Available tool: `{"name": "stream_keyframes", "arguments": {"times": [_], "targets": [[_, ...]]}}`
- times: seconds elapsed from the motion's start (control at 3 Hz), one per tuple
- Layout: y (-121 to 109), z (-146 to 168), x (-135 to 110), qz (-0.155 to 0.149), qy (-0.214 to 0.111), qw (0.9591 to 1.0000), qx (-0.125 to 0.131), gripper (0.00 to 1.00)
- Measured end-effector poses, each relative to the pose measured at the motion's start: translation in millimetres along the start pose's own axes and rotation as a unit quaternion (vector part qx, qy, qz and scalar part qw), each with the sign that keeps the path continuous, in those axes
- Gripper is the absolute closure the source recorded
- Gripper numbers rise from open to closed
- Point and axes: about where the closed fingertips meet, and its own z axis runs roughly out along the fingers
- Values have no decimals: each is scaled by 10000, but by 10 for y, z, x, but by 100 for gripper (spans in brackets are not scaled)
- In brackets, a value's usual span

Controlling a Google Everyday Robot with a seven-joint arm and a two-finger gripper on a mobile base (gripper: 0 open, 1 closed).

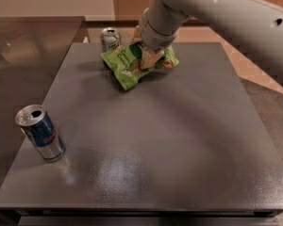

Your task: Move green rice chip bag near 7up can

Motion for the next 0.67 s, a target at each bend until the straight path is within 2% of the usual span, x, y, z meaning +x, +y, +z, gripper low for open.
{"name": "stream_keyframes", "arguments": {"times": [0.33,0.67], "targets": [[2,4,-10,-8,-3,10000,-6,0],[2,4,-10,-9,-3,10000,-6,0]]}}
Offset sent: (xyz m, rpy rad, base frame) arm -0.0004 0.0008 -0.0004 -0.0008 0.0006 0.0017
